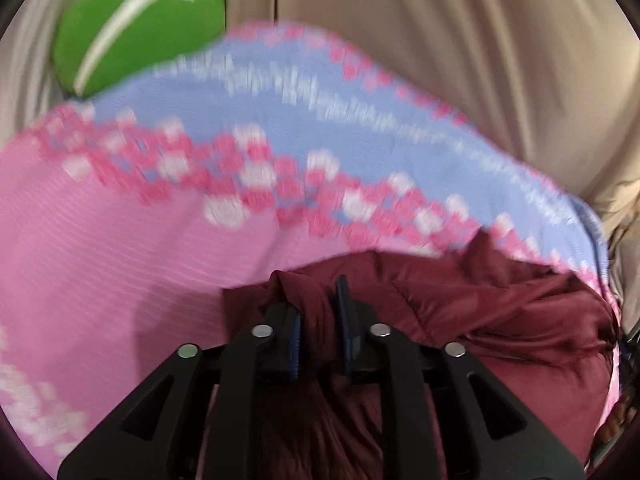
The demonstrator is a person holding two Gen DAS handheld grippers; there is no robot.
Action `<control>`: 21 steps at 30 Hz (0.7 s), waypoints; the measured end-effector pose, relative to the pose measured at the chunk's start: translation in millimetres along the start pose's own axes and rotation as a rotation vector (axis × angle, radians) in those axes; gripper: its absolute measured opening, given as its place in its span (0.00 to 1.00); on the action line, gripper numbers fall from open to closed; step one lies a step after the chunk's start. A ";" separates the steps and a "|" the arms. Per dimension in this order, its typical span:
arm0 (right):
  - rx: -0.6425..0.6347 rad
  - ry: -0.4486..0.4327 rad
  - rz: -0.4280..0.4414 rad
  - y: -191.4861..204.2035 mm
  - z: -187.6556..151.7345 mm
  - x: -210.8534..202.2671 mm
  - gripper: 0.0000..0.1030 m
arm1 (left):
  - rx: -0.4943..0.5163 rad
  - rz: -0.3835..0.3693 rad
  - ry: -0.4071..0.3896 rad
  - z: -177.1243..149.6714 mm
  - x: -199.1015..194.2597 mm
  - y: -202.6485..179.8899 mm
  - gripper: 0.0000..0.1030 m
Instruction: Fold large clothes
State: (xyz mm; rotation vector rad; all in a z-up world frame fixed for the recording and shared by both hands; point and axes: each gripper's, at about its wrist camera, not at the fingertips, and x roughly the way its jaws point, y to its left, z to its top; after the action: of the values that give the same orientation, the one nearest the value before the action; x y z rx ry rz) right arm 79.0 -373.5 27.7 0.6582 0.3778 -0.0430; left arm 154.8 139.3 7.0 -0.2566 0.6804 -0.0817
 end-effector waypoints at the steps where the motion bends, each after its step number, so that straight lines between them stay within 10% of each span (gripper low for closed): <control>1: -0.046 -0.041 -0.007 13.5 1.1 -18.2 0.21 | 0.019 0.007 -0.032 0.8 -17.9 -4.2 0.21; 6: -0.280 0.046 0.112 103.3 -32.1 -50.8 0.21 | 0.176 -0.088 -0.085 -7.7 -89.8 -63.0 0.40; 12: -0.442 0.355 0.196 167.5 -135.8 -8.6 0.21 | 0.374 -0.138 0.099 -68.0 -53.8 -139.8 0.40; 21: -0.247 0.288 -0.116 35.7 -105.1 -44.9 0.00 | 0.227 -0.073 0.158 -88.1 -34.7 -54.3 0.30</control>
State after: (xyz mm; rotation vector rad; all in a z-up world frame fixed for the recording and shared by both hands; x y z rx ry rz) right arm 8.3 -285.3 -11.5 0.3976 0.6872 -0.0110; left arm 72.8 74.1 -23.5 -0.0570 0.8121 -0.2496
